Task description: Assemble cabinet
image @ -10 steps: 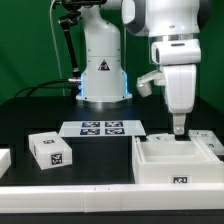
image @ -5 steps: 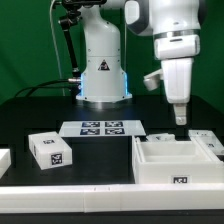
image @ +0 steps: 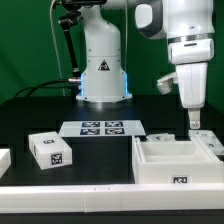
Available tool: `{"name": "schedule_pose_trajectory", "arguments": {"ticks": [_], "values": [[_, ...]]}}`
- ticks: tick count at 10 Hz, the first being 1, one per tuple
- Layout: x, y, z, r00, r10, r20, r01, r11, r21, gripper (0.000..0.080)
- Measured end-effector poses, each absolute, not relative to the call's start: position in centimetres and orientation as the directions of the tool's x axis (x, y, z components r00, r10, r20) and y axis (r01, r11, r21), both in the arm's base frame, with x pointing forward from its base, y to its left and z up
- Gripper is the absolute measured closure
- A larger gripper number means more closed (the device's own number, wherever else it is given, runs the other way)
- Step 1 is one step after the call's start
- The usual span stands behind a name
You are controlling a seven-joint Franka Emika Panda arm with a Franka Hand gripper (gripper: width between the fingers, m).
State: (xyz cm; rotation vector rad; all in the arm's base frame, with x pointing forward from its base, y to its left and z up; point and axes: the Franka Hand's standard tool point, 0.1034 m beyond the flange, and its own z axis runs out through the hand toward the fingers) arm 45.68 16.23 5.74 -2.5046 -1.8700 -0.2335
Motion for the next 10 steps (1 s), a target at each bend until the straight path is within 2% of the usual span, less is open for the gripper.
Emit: {"name": "schedule_pose_trajectory", "arguments": {"ticks": [2,7,10], "values": [[45.3,16.4,5.0,0.264,0.957,0.118,0.959,-0.274,0.071,0.0003],[43.0,19.7,3.0,0.217,0.967,0.130,0.973,-0.225,0.050,0.0003],[42.4,20.1,1.7,0.216,0.968,0.129,0.975,-0.222,0.032,0.0003]]}}
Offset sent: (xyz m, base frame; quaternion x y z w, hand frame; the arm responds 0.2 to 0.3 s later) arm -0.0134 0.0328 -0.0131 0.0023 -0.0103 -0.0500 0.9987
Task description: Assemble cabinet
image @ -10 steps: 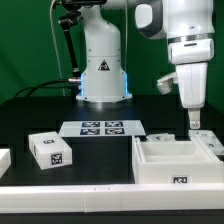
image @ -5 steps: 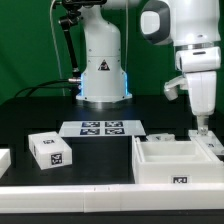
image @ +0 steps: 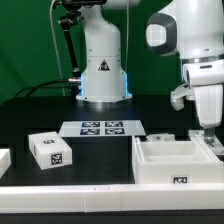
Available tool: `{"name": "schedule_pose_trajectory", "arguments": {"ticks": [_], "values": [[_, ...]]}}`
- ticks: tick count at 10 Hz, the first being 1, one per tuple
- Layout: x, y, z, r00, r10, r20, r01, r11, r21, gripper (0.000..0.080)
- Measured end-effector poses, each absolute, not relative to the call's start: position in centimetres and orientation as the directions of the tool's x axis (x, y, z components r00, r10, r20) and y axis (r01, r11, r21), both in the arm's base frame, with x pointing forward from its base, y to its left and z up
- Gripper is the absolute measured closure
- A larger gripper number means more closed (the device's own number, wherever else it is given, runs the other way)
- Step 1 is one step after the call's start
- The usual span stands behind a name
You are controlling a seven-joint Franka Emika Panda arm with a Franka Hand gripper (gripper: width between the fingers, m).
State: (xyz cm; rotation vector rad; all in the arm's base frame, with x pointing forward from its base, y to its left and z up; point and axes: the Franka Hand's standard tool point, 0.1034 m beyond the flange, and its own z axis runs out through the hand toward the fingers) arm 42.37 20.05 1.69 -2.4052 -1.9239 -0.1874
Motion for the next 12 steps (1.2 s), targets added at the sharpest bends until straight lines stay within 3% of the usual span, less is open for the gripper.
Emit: {"name": "schedule_pose_trajectory", "arguments": {"ticks": [4,5,6,8,9,10,12], "values": [[42.15,19.94,1.34,0.218,0.968,0.126,0.974,-0.223,0.025,0.0050],[42.02,19.90,1.14,0.219,0.968,0.125,0.974,-0.223,0.021,0.0226],[41.94,19.80,0.96,0.222,0.967,0.124,0.974,-0.225,0.017,0.0226],[41.96,19.85,0.97,0.221,0.967,0.124,0.974,-0.225,0.018,0.0606],[41.96,19.83,0.97,0.221,0.967,0.124,0.974,-0.225,0.018,0.0606],[42.00,19.80,0.98,0.222,0.967,0.124,0.974,-0.226,0.018,0.0728],[42.03,19.76,0.98,0.223,0.967,0.125,0.974,-0.227,0.019,0.0731]]}}
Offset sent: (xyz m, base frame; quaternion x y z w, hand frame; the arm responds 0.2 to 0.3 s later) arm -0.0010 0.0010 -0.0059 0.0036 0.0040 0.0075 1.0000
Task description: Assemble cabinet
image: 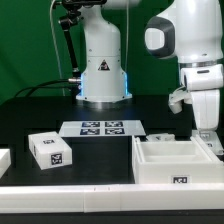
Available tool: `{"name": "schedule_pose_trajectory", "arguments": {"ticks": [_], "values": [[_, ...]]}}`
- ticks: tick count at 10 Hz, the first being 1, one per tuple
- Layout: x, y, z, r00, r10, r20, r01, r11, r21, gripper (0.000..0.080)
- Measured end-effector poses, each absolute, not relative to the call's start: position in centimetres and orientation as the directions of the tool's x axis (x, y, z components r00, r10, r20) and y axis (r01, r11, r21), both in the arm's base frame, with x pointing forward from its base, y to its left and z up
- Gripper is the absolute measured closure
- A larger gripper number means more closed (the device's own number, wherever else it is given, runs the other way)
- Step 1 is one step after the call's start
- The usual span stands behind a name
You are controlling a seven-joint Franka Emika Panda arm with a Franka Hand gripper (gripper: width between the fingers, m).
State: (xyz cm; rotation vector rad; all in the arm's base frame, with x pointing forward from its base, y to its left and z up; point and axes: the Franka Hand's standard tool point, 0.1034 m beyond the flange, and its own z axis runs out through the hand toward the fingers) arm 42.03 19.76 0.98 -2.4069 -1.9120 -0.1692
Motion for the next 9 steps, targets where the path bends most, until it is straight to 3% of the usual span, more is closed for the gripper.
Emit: {"name": "schedule_pose_trajectory", "arguments": {"ticks": [4,7,9], "values": [[42.1,19.7,1.0,0.224,0.967,0.125,0.974,-0.228,0.020,0.0731],[42.3,17.8,4.2,0.190,0.978,0.083,0.981,-0.193,0.028,0.0731],[42.4,15.4,5.4,0.162,0.985,0.066,0.986,-0.165,0.038,0.0729]]}}
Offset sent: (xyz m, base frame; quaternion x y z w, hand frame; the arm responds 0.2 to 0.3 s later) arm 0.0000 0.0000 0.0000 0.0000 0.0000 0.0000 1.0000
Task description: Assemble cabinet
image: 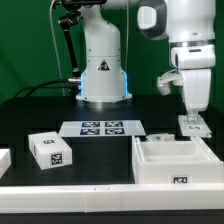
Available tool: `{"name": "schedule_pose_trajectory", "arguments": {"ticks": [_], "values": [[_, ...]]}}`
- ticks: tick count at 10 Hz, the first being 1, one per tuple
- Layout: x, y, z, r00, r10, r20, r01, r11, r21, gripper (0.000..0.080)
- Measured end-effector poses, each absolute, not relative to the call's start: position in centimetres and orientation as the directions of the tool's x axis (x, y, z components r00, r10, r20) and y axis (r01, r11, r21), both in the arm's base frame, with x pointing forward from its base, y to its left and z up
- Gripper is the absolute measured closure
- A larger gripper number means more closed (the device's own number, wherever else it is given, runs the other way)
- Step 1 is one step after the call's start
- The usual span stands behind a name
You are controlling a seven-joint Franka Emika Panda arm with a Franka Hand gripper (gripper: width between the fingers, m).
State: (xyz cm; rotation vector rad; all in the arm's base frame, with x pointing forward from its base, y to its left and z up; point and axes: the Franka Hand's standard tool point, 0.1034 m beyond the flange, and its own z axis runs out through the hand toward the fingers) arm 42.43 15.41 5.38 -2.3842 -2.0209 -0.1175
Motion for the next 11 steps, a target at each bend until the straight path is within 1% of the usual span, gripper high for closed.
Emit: {"name": "schedule_pose_trajectory", "arguments": {"ticks": [1,2,5,6,7,11], "values": [[42.6,14.0,5.8,0.162,0.985,0.060,0.986,-0.164,0.040,0.0729],[42.8,13.2,5.8,0.170,0.984,0.059,0.984,-0.173,0.041,0.0729],[42.7,13.3,5.7,0.177,0.982,0.059,0.983,-0.179,0.038,0.0729],[42.9,13.1,5.5,0.144,0.988,0.060,0.988,-0.146,0.041,0.0729],[43.3,12.5,5.2,0.105,0.993,0.061,0.993,-0.108,0.044,0.0729],[44.8,11.7,5.3,0.116,0.991,0.063,0.991,-0.119,0.054,0.0729]]}}
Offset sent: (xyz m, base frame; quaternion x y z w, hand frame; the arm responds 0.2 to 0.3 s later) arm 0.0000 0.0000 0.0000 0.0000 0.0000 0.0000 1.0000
